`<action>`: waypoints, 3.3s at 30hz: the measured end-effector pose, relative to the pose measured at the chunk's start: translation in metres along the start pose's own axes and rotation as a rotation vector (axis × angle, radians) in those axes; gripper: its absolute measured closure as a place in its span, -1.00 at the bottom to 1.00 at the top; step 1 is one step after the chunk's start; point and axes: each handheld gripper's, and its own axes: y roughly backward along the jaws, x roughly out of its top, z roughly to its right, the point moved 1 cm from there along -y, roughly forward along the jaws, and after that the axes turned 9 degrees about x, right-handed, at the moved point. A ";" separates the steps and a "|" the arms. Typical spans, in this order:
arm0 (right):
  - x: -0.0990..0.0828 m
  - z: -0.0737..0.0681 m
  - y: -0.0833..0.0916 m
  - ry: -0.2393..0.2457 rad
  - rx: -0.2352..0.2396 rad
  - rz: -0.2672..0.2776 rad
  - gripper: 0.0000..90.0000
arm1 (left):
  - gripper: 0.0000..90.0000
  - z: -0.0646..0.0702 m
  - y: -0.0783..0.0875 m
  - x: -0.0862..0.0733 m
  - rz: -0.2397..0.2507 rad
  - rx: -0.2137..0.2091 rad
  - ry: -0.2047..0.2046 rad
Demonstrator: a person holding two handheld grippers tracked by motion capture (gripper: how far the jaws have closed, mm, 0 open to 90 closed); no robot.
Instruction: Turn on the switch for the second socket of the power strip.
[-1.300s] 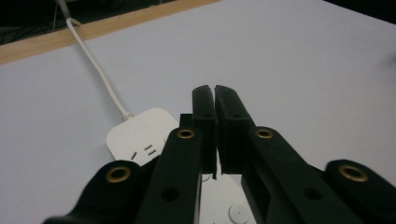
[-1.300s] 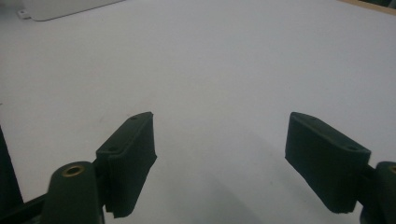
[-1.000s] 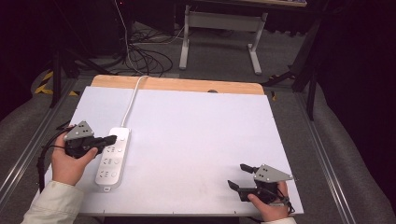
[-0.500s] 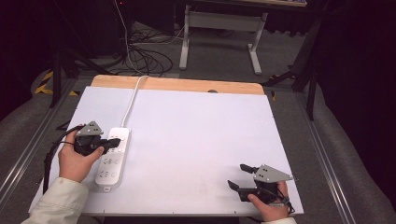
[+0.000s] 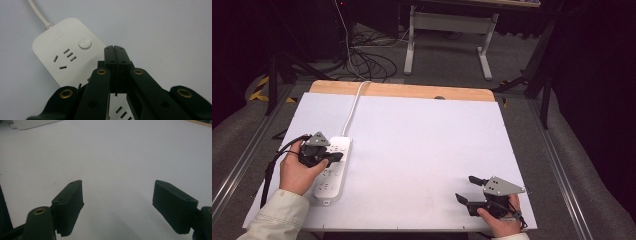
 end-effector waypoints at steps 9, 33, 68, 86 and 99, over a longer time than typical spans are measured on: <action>0.000 0.000 0.000 -0.005 0.002 -0.001 -0.45 | 1.00 0.001 -0.005 0.000 -0.035 0.011 -0.006; 0.000 0.000 0.000 -0.002 0.001 -0.002 -0.45 | 1.00 0.002 -0.006 -0.001 -0.034 0.017 -0.015; 0.000 -0.001 0.001 0.001 -0.002 -0.003 -0.45 | 1.00 0.003 -0.008 -0.004 -0.033 0.036 -0.019; -0.001 0.000 0.000 -0.004 0.000 -0.005 -0.45 | 1.00 0.007 -0.006 0.000 -0.058 0.052 -0.017; -0.001 0.000 -0.001 -0.006 0.000 -0.006 -0.45 | 1.00 0.008 0.015 0.009 0.015 0.067 -0.018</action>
